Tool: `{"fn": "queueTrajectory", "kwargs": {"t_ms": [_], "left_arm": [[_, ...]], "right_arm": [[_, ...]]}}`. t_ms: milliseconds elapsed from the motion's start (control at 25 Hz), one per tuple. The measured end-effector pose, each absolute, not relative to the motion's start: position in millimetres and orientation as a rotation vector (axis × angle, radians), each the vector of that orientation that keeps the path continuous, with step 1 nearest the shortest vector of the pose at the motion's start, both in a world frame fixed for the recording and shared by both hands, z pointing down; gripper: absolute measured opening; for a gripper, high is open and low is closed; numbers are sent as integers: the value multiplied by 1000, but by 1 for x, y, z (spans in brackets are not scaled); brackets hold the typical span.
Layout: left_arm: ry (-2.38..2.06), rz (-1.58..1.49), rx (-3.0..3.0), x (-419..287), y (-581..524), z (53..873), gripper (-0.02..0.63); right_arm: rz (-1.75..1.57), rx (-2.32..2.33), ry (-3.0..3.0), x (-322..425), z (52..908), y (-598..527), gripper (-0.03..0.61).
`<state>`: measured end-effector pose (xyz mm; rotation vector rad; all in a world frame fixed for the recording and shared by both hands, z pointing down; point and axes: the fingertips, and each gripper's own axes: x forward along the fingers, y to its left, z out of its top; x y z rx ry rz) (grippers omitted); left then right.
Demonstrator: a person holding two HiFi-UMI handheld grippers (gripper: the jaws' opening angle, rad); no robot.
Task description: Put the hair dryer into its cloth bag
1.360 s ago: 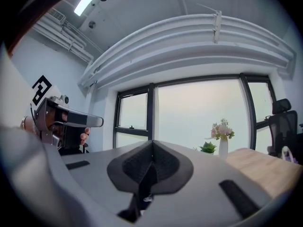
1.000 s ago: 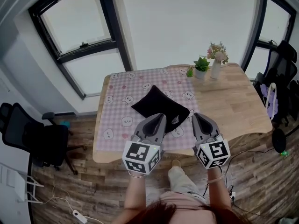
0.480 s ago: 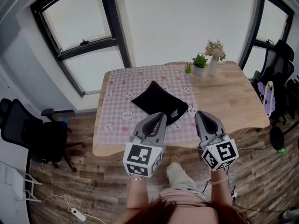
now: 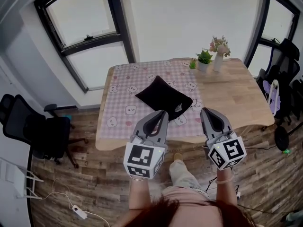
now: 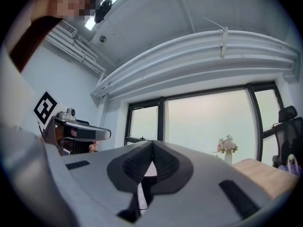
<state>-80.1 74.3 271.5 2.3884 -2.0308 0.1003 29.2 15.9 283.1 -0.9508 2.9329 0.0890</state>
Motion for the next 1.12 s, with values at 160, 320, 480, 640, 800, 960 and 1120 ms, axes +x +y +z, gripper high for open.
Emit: {"fn": "queueTrajectory", "kwargs": {"t_ms": [160,320,480,640,800,960,1120], "left_arm": [[-2031,123,2404,-73,79,272,18],[-2032,134,2410,-68,86,272,18],[-2041,160,2418,-65,93,272,18],[-2057,171,2426,-64,99,269,18],[-2062,170,2430,-62,107,269,18],[-2084,214,2444,-59,112,269,18],[-2099,234,2433,-61,115,273,18]], "right_arm": [[103,-961,2933,33,281,21,-2],[133,-953,2925,34,279,30,-2],[130,-952,2925,36,282,35,-2],[131,-955,2913,39,281,40,-2],[151,-960,2911,42,281,47,-2],[159,-974,2915,43,280,52,-2],[165,-984,2922,44,282,55,-2]]}}
